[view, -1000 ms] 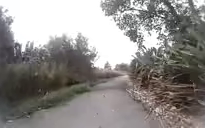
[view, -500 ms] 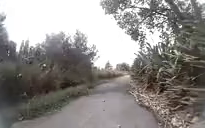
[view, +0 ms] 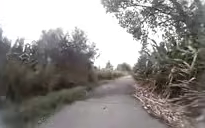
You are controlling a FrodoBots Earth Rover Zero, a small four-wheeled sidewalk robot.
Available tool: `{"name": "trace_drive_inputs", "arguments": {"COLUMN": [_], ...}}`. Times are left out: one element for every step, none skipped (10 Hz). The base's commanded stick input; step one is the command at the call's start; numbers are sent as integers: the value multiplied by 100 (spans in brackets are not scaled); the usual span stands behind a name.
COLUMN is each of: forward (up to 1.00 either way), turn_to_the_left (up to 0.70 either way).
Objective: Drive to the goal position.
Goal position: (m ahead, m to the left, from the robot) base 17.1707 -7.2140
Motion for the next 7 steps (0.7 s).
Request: {"name": "trace_drive_inputs", "arguments": {"forward": [85, 85, 85, 85, 85, 85, 85], "turn_to_the_left": [0, 0, 0, 0, 0, 0, 0]}}
